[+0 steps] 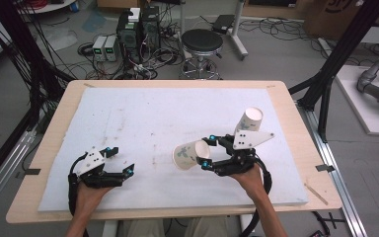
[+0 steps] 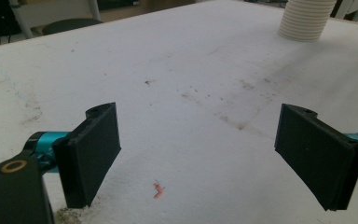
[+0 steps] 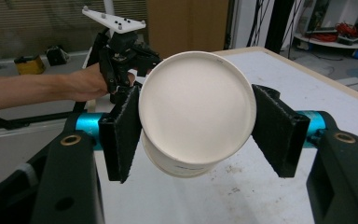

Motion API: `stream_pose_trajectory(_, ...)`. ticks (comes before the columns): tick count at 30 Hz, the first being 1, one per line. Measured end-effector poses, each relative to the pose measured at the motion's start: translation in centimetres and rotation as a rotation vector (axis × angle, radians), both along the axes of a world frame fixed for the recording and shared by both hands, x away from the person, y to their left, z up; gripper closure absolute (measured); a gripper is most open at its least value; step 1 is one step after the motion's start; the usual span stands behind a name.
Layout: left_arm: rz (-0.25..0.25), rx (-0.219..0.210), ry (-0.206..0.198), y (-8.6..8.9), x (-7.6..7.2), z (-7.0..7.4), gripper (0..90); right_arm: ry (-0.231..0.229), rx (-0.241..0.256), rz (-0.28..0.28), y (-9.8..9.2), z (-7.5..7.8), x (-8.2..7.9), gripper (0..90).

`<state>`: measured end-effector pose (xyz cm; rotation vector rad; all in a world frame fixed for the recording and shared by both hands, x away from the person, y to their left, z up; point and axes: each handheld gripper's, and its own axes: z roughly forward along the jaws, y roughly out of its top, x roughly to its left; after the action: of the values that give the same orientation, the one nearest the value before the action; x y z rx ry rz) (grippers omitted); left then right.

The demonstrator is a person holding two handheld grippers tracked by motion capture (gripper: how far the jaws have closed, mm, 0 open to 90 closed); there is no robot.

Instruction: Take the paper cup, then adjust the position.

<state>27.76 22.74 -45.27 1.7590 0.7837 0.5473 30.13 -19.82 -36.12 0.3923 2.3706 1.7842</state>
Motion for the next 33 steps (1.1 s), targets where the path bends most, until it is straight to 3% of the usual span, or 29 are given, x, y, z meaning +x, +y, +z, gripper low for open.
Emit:
stream_pose_trajectory(22, -0.007, -0.02, 0.013, 0.2, 0.2, 0.0, 13.9, 0.018, -0.021, -0.011, -0.2, -0.7, 0.2, 37.3)
stream_pose_trajectory(28, -0.08, -0.059, 0.01, 0.5, 0.3, 0.7, 13.9, 0.02, -0.021, -0.003, -0.1, -0.8, 0.3, 37.3)
stream_pose_trajectory(33, -0.19, -0.074, 0.015, 0.7, 0.8, 2.3, 13.7, 0.026, -0.026, 0.007, 0.2, -0.8, 0.4, 37.3)
